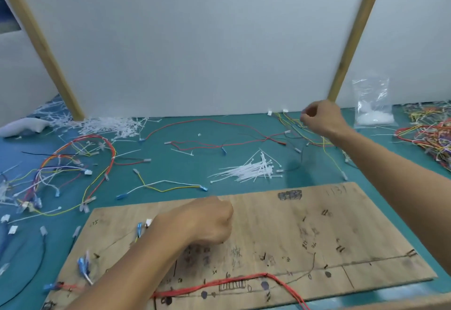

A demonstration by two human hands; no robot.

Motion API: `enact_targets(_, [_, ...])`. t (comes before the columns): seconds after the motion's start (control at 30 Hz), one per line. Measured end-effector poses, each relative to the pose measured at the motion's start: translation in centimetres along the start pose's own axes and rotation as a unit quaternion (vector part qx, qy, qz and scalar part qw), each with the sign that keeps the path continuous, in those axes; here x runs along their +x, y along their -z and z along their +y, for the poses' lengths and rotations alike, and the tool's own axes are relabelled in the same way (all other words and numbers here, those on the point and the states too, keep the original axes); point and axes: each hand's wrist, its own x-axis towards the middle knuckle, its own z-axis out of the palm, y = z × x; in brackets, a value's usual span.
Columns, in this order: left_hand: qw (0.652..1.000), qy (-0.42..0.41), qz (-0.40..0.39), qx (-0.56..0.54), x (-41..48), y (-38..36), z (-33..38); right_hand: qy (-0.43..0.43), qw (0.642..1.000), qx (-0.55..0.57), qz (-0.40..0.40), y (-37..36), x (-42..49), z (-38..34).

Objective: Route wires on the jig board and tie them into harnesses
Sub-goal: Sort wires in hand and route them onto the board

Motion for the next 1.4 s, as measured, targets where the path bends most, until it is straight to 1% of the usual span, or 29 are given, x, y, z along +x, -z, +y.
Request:
enact_targets(0.1, [1.000, -0.005, 0.012, 0.012, 0.0, 0.1, -0.1, 0.056, 0.998, -0.025, -0.022, -2.5, 3.9, -0.9])
enact_targets(0.17, [1.000, -0.005, 0.011, 0.023, 0.1, 0.2, 0.0, 0.056, 0.997, -0.041, -0.041, -4.2, 6.1, -0.9])
enact_targets(0.3, [1.000, -0.003, -0.005, 0.016, 0.6, 0.3, 0.0, -0.001, 0.985, -0.136, -0.103, -6.9, 8.9, -0.2])
enact_targets(0.4, [0.999, 0.026, -0.022, 0.007, 1.1, 0.0, -0.1, -0.039, 0.973, -0.182, -0.139, -8.2, 10.1, 1.0])
enact_targets(0.5, [0.998, 0.048, -0.029, 0.016, 1.8, -0.6, -0.2, -0.051, 0.973, -0.189, -0.125, -9.0, 11.0, 2.1])
enact_targets(0.57, [0.998, 0.045, -0.041, 0.016, 1.8, -0.7, -0.3, -0.055, 0.979, -0.166, -0.108, -9.4, 11.6, 2.8])
enact_targets(0.7, [0.999, 0.044, -0.031, 0.011, 1.6, -0.8, -0.4, -0.053, 0.996, -0.034, -0.065, -8.4, 12.0, 2.7])
enact_targets(0.77, [0.999, 0.047, -0.020, 0.011, 1.3, -1.0, -0.4, -0.065, 0.992, 0.091, -0.055, -7.1, 11.9, 2.4])
enact_targets(0.87, [0.999, 0.030, -0.013, 0.013, 0.8, -0.9, -0.3, -0.088, 0.954, 0.281, -0.052, -4.3, 10.9, 1.5])
enact_targets(0.97, [1.000, 0.011, 0.001, 0.016, 0.3, -0.5, -0.2, -0.087, 0.891, 0.444, -0.043, -1.4, 9.5, 1.4])
enact_targets(1.0, [1.000, 0.008, 0.006, 0.016, 0.1, -0.3, -0.1, -0.088, 0.871, 0.482, -0.040, -0.6, 9.1, 1.4])
enact_targets(1.03, [1.000, 0.005, 0.009, 0.018, 0.0, -0.2, -0.1, -0.084, 0.860, 0.502, -0.036, 0.1, 8.5, 1.3])
enact_targets(1.07, [1.000, 0.002, 0.009, 0.023, -0.1, -0.1, 0.0, -0.077, 0.863, 0.499, -0.027, 0.9, 7.9, 1.2])
enact_targets(1.1, [1.000, 0.000, 0.007, 0.026, -0.1, 0.0, 0.1, -0.066, 0.876, 0.479, -0.012, 1.8, 7.3, 1.0])
enact_targets(1.2, [1.000, 0.001, 0.000, 0.027, -0.1, 0.1, 0.1, -0.005, 0.933, 0.359, 0.031, 4.8, 5.2, -0.3])
enact_targets(1.27, [1.000, -0.001, 0.001, 0.030, 0.0, 0.1, 0.0, 0.045, 0.961, 0.268, 0.049, 7.2, 3.2, -1.4])
enact_targets(1.33, [1.000, 0.000, -0.002, 0.021, 0.0, 0.1, 0.0, 0.096, 0.978, 0.174, 0.068, 9.4, 0.8, -2.2])
enact_targets(1.4, [1.000, 0.003, -0.013, 0.001, 0.1, 0.2, 0.1, 0.147, 0.981, 0.085, 0.093, 11.6, -1.3, -3.2])
